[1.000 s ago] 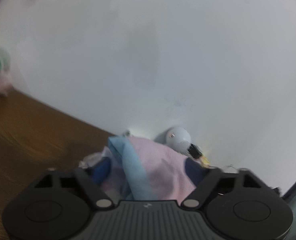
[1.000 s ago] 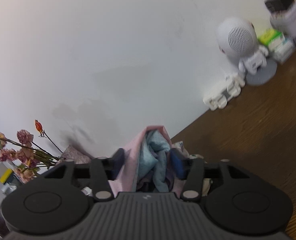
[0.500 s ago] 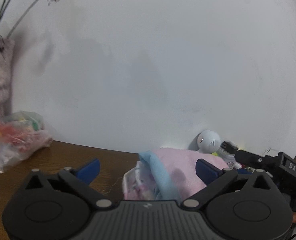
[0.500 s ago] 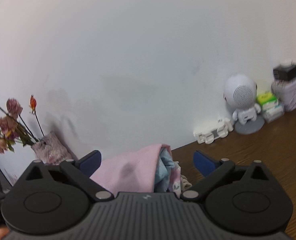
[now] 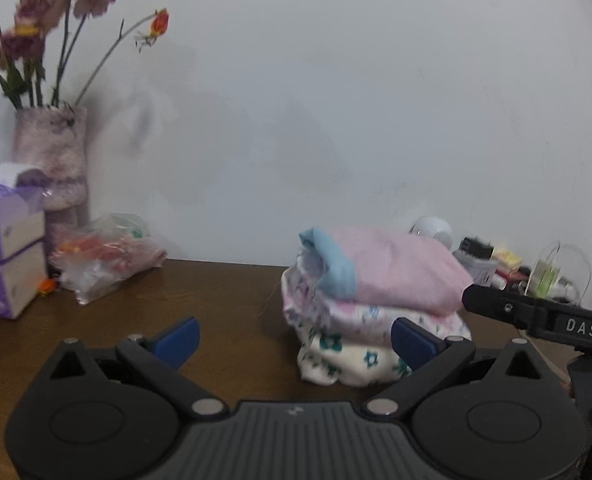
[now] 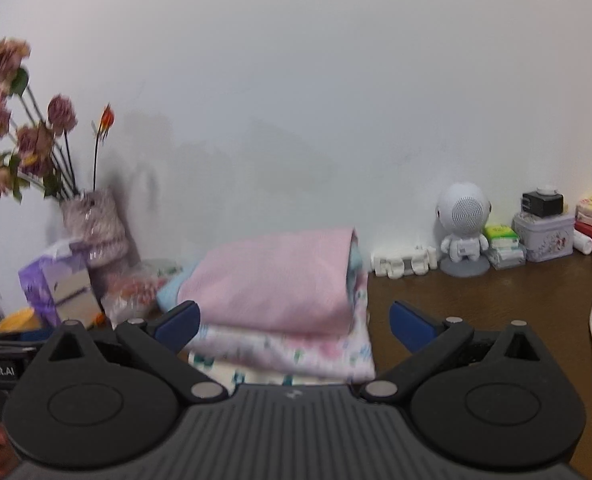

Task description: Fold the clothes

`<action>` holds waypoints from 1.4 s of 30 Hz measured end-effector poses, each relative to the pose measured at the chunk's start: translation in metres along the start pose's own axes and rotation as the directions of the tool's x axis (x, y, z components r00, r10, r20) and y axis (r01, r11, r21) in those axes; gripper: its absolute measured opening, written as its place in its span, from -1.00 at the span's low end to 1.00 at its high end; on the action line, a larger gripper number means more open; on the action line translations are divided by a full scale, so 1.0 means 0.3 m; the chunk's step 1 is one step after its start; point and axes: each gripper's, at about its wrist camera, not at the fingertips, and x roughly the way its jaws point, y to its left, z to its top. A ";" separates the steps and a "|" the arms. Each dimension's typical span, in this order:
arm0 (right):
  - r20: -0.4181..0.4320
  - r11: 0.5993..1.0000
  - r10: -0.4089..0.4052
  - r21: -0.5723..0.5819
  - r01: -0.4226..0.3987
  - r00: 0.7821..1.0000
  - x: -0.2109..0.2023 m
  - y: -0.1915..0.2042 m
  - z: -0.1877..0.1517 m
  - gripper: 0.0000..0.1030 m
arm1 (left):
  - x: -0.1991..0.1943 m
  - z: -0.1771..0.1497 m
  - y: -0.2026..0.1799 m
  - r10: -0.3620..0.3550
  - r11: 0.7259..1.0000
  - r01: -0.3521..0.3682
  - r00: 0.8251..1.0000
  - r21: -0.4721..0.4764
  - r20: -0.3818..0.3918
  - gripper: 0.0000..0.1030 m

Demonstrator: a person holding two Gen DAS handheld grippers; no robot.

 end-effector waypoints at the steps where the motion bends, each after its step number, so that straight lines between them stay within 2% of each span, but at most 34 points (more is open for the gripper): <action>1: -0.010 1.000 -0.002 0.000 0.002 1.000 -0.010 0.010 -0.018 1.00 | -0.017 -0.010 -0.008 0.013 1.000 -0.013 1.000 0.019 0.001 0.99; 6: -0.067 1.000 -0.026 -0.015 0.025 0.997 -0.062 0.061 -0.101 1.00 | -0.092 -0.047 -0.010 0.066 0.998 -0.066 0.997 0.025 -0.030 0.99; 10: -0.086 0.997 -0.064 -0.041 0.060 0.994 -0.128 0.110 -0.135 1.00 | -0.160 -0.091 -0.005 0.074 0.997 -0.073 0.996 0.023 -0.049 0.99; 15: -0.108 0.992 -0.111 -0.076 0.104 0.988 -0.210 0.171 -0.177 1.00 | -0.249 -0.147 -0.017 0.090 0.994 -0.086 0.994 0.068 -0.067 0.99; 23: -0.141 0.989 -0.132 -0.083 0.121 0.981 -0.374 0.247 -0.232 1.00 | -0.443 -0.212 -0.031 0.078 0.995 -0.073 0.993 0.067 -0.084 1.00; 28: -0.177 0.996 -0.089 -0.048 0.081 0.980 -0.481 0.287 -0.288 1.00 | -0.553 -0.265 -0.048 0.103 0.993 -0.095 0.988 0.075 -0.111 1.00; 32: -0.162 0.995 -0.071 -0.076 0.059 0.984 -0.581 0.345 -0.319 1.00 | -0.654 -0.307 -0.063 0.137 0.987 -0.128 0.985 0.093 -0.104 1.00; 40: -0.152 0.994 -0.068 -0.095 0.054 0.986 -0.742 0.411 -0.388 1.00 | -0.840 -0.386 -0.043 0.086 0.992 -0.081 0.995 0.102 -0.045 1.00; 42: -0.155 0.994 -0.068 -0.099 0.053 0.986 -0.773 0.426 -0.405 1.00 | -0.880 -0.409 -0.040 0.093 0.990 -0.089 0.995 0.106 -0.038 1.00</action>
